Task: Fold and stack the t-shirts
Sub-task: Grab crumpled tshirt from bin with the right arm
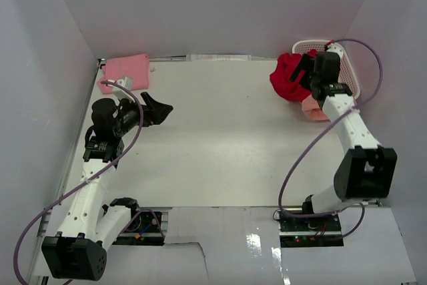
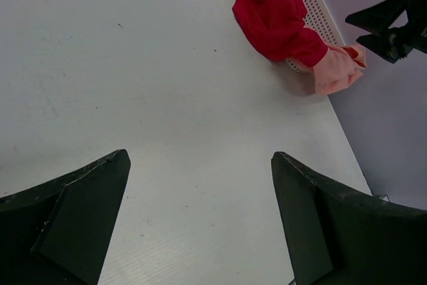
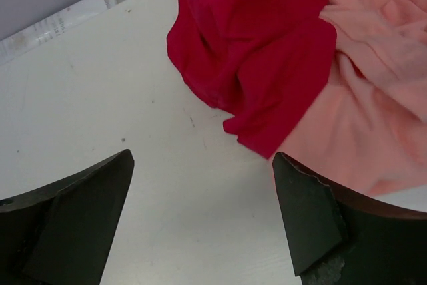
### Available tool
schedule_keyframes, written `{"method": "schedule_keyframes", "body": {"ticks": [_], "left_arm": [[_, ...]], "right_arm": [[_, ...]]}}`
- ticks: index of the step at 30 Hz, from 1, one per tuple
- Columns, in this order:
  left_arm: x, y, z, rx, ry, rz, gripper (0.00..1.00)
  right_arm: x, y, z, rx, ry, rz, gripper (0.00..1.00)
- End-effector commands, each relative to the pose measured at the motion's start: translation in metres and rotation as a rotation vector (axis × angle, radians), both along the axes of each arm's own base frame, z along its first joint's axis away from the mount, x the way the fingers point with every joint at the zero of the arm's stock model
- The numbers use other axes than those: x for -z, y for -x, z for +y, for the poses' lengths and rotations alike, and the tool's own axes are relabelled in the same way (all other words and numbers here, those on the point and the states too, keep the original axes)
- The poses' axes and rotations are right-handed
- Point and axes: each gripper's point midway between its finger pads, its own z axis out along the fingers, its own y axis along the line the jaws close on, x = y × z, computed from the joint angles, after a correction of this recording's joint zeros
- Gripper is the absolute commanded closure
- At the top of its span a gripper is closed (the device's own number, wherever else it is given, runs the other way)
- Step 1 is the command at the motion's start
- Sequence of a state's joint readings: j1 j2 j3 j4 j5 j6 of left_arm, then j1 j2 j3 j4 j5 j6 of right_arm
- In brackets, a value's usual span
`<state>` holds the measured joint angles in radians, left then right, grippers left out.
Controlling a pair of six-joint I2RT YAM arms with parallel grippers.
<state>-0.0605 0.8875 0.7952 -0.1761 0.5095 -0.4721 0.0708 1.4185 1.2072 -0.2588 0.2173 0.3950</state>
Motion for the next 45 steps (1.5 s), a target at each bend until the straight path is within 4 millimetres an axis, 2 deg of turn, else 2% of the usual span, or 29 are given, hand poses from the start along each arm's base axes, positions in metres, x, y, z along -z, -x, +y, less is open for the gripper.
{"method": "schedule_keyframes", "body": {"ticks": [1,2,3,4,5,6,9,17,18,20,22,26,29,30,33,35,36,40,41,42,44,45], "left_arm": [[-0.011,0.006,0.001,0.006,0.001,-0.043,0.02],[-0.012,0.006,0.001,0.004,0.002,-0.044,0.02],[-0.011,0.006,0.0,0.009,0.003,-0.043,0.02],[-0.012,0.006,-0.001,0.013,0.004,-0.043,0.02],[-0.011,0.005,-0.001,0.014,0.006,-0.036,0.02],[-0.01,0.005,-0.001,0.017,0.007,-0.033,0.02],[-0.009,0.003,-0.002,0.02,0.009,-0.026,0.02],[-0.008,0.004,-0.002,0.022,0.011,-0.022,0.02],[-0.007,0.003,-0.002,0.022,0.01,-0.018,0.02],[-0.007,0.003,-0.003,0.027,0.011,-0.018,0.02],[-0.005,0.002,-0.003,0.025,0.011,-0.011,0.02],[-0.002,0.001,-0.003,0.026,0.009,-0.003,0.02],[-0.001,0.0,-0.002,0.021,0.007,0.002,0.02],[0.0,0.0,-0.003,0.024,0.007,0.005,0.02],[0.001,-0.001,-0.003,0.026,0.007,0.008,0.02],[0.001,-0.002,-0.003,0.026,0.007,0.011,0.02],[0.002,-0.002,-0.003,0.027,0.008,0.014,0.02],[0.003,-0.002,-0.003,0.026,0.006,0.017,0.02],[0.002,-0.002,-0.003,0.028,0.006,0.014,0.02],[0.003,-0.002,-0.003,0.029,0.006,0.017,0.02],[0.004,-0.002,-0.003,0.026,0.006,0.017,0.02],[0.003,-0.002,-0.003,0.025,0.004,0.013,0.02]], "right_arm": [[0.006,-0.043,-0.003,0.01,-0.02,0.058,0.11],[0.01,-0.049,-0.006,0.017,-0.015,0.083,0.12],[-0.007,-0.065,-0.005,0.012,-0.014,0.047,0.12],[0.012,-0.077,-0.006,0.007,-0.015,0.094,0.12],[-0.003,-0.087,-0.007,0.01,-0.022,0.086,0.12],[0.02,-0.097,-0.008,0.015,-0.02,0.141,0.12],[0.031,-0.113,-0.013,0.036,-0.014,0.181,0.13],[0.051,-0.14,-0.026,0.073,0.021,0.195,0.12],[0.06,-0.143,-0.027,0.075,0.023,0.207,0.12],[0.065,-0.149,-0.029,0.079,0.027,0.209,0.16],[0.067,-0.154,-0.028,0.072,0.033,0.207,0.19],[0.077,-0.16,-0.022,0.04,0.017,0.221,0.16],[0.082,-0.163,-0.024,0.041,0.028,0.224,0.2],[0.083,-0.164,-0.024,0.037,0.032,0.224,0.28],[0.087,-0.166,-0.023,0.024,0.038,0.228,0.33],[0.089,-0.167,-0.022,0.021,0.036,0.23,0.46],[0.091,-0.166,-0.023,0.024,0.038,0.234,0.57],[0.084,-0.167,-0.024,0.024,0.044,0.217,0.63],[0.08,-0.168,-0.025,0.024,0.046,0.206,0.66],[0.076,-0.169,-0.024,0.019,0.054,0.192,0.73],[0.069,-0.17,-0.027,0.025,0.06,0.178,0.78],[0.064,-0.172,-0.041,0.035,0.045,0.167,0.78]]}}
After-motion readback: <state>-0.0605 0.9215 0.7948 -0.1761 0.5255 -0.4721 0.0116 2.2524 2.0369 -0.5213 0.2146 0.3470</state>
